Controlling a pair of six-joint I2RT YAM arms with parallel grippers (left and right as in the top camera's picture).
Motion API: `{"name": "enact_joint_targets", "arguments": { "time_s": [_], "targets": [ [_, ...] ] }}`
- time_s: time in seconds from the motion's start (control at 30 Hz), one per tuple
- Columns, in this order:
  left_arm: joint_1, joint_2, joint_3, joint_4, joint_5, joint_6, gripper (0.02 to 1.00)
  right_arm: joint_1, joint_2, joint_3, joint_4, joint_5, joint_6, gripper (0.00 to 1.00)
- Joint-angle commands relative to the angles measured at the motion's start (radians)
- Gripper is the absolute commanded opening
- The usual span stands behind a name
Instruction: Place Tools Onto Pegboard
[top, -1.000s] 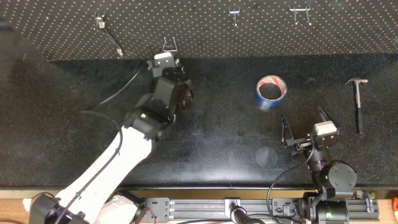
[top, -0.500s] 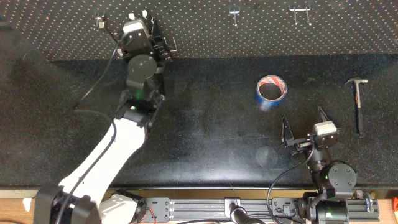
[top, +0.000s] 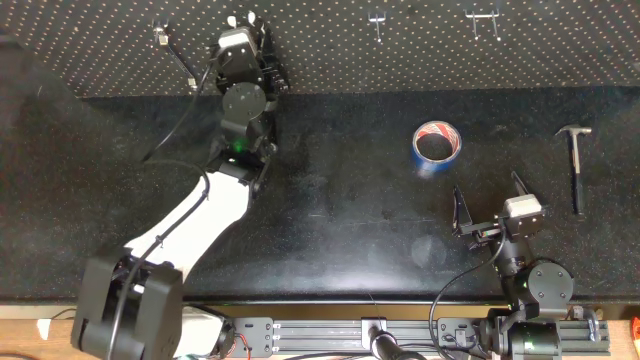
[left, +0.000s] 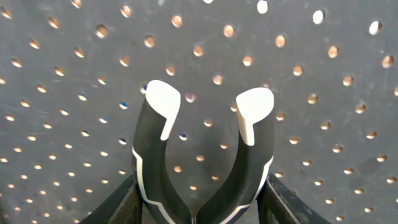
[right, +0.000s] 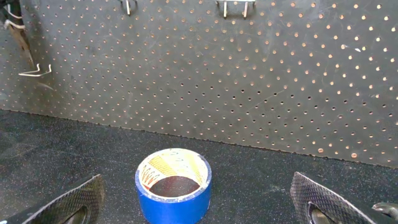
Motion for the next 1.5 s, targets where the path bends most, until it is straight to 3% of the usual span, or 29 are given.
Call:
{"name": "enact_joint_targets", "arguments": {
  "time_s": [0.03, 0.27, 0.3, 0.4, 0.47, 0.5, 0.7, 0.8, 0.97, 1.1, 1.23, 1.27, 1.3, 1.33, 1.4, 1.5],
  "targets": [
    [0.003, 0.036, 0.016, 0.024, 0.045, 0.012, 0.027, 0.006, -0.007, -0.003, -0.003, -0.010, 0.011, 0.976],
    [0.004, 0.096, 0.016, 0.024, 0.097, 0.012, 0.029, 0.006, -0.007, -0.003, -0.004, -0.010, 0.011, 0.976],
    [0.004, 0.105, 0.016, 0.024, 0.101, 0.012, 0.069, 0.006, -0.007, -0.003, -0.004, -0.010, 0.011, 0.976],
    [0.004, 0.110, 0.016, 0.011, 0.101, 0.012, 0.516, 0.006, -0.007, -0.003, -0.004, -0.010, 0.011, 0.976],
    [0.004, 0.111, 0.016, 0.009, 0.099, 0.012, 0.717, 0.006, -0.007, -0.003, -0.003, -0.010, 0.011, 0.976],
    [0.005, 0.111, 0.016, 0.009, 0.099, 0.012, 0.991, 0.006, -0.007, -0.003, -0.004, -0.010, 0.011, 0.976],
    [0.013, 0.018, 0.016, -0.141, 0.099, 0.012, 0.996, 0.006, -0.007, -0.003, -0.003, -0.010, 0.011, 0.976],
    [0.042, -0.115, 0.016, -0.389, 0.104, 0.008, 0.996, 0.006, -0.007, -0.003, -0.004, -0.010, 0.011, 0.976],
    [0.132, -0.322, 0.000, -0.718, 0.218, 0.008, 0.996, 0.006, -0.007, -0.003, -0.004, -0.010, 0.011, 0.976],
    [0.217, -0.515, -0.143, -0.755, 0.356, 0.008, 0.996, 0.006, -0.007, -0.003, -0.004, -0.010, 0.011, 0.976],
    [0.232, -0.790, -0.390, -0.743, 0.376, 0.005, 0.996, 0.006, -0.007, -0.003, -0.004, -0.010, 0.011, 0.976],
    [0.232, -0.873, -0.454, -0.725, 0.376, 0.005, 0.597, 0.006, -0.007, -0.003, -0.004, -0.010, 0.011, 0.976],
    [0.241, -0.964, -0.524, -0.698, 0.394, 0.005, 0.641, 0.006, -0.007, -0.003, -0.003, -0.010, 0.011, 0.976],
    [0.257, -1.018, -0.565, -0.685, 0.427, 0.005, 0.996, 0.006, -0.007, -0.003, -0.003, -0.010, 0.011, 0.976],
    [0.298, -1.127, -0.638, -0.679, 0.510, 0.005, 0.996, 0.006, -0.007, -0.003, -0.003, -0.010, 0.011, 0.976],
    [0.328, -1.227, -0.684, -0.680, 0.529, 0.005, 0.996, 0.006, -0.007, -0.003, -0.004, -0.010, 0.011, 0.976]
  ]
}}
